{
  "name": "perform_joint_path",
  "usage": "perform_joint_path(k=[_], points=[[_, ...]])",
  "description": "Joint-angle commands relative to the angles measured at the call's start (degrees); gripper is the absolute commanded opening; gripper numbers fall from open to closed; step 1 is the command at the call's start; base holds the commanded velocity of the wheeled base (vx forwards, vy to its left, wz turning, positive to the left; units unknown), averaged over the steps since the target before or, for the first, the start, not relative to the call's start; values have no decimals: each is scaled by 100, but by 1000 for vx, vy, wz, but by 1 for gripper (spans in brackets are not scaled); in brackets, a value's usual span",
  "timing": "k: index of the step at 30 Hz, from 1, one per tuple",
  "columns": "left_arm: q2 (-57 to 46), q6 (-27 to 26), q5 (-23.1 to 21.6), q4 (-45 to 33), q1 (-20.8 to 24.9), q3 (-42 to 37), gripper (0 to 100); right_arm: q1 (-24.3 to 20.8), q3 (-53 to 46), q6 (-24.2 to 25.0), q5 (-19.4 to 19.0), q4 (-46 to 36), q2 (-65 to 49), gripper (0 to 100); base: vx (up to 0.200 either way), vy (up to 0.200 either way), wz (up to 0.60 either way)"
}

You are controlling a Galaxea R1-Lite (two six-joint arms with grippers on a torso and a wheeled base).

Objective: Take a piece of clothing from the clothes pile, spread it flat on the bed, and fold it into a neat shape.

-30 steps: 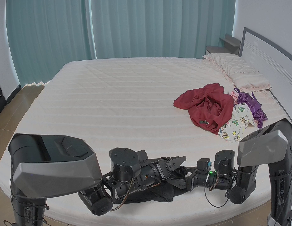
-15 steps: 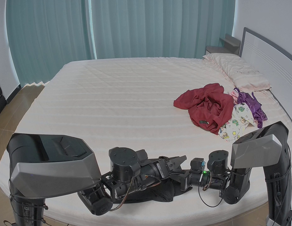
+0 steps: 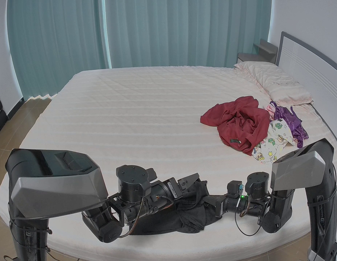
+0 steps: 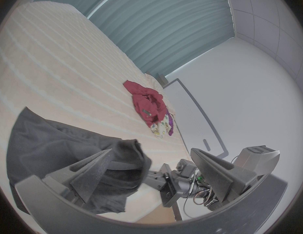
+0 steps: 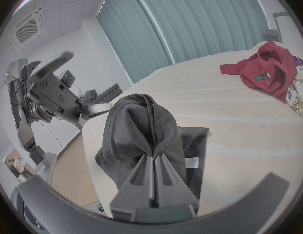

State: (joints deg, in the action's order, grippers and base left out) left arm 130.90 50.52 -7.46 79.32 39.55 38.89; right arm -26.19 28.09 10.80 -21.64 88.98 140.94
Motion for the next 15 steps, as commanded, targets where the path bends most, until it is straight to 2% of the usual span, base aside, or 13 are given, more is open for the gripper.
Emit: perform_joint_path(k=[1,3,10,11,13,14,15], points=[[-188,-446,17,-304,-193,-426,100,193,13,-25,2,85,224,0,0,0,0],[-249,-648,8,-435,-298,-672,100,219,4,-43,11,85,303,0,0,0,0],[-434,-622,-54,-427,-861,-1261,100,298,65,-43,72,85,514,0,0,0,0],[-469,-622,-54,-418,-993,-1401,100,307,65,-43,72,85,523,100,0,0,0],[-469,-622,-54,-418,-993,-1401,100,307,65,-43,72,85,523,100,0,0,0],[-592,-552,-71,-418,-1256,-1797,100,439,92,-43,90,85,575,100,0,0,0],[-610,-499,-71,-418,-1318,-1911,100,474,100,-34,107,85,575,100,0,0,0]])
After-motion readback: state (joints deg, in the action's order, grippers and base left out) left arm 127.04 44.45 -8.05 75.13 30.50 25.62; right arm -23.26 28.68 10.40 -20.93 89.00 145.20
